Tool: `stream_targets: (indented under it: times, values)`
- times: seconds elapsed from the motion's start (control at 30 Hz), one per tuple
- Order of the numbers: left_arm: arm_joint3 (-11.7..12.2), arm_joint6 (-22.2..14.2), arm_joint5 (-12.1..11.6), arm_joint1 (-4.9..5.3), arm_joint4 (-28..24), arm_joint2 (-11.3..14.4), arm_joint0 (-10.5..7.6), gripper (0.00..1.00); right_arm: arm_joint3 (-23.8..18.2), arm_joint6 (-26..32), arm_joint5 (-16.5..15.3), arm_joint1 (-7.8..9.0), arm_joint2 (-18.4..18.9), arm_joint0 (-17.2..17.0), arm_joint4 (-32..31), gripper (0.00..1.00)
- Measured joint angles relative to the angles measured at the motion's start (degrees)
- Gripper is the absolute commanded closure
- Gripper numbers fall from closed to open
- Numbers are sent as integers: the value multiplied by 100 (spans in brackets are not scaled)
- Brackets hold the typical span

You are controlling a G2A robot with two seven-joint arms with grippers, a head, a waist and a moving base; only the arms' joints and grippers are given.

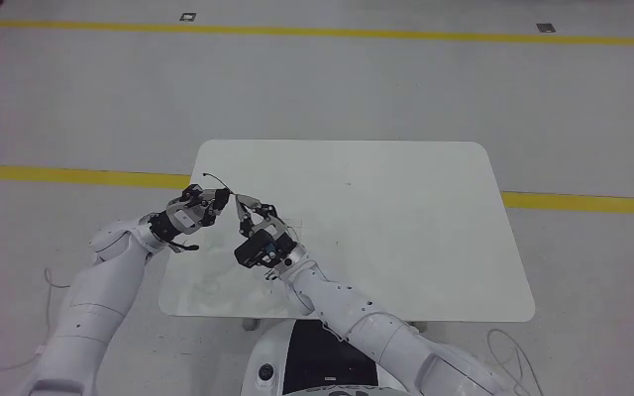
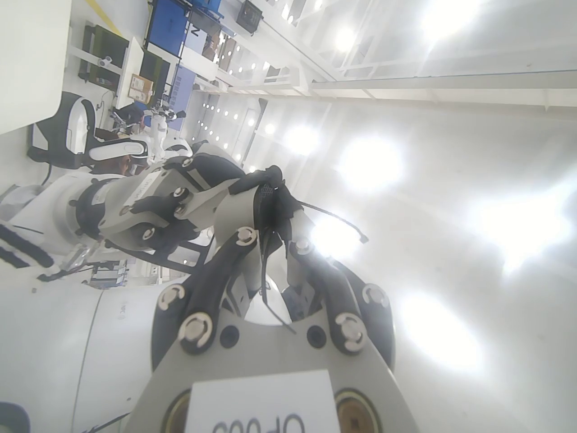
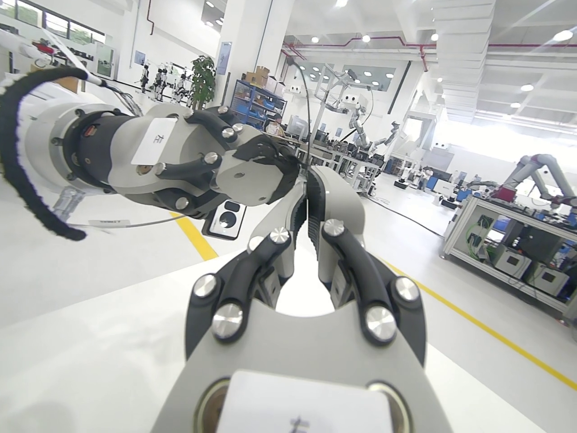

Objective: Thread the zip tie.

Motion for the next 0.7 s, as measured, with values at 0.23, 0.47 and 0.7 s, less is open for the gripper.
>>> stream_targets:
  times: [0.23,0.47,0.7]
  values:
    - [0,0,0,0,0,0,0,100,-2,-47,0,31,113,-57,0,100]
    - [0,0,0,0,0,0,0,100,-34,-60,0,78,212,-112,0,100]
    - [0,0,0,0,0,0,0,100,-75,-41,0,121,295,-158,0,100]
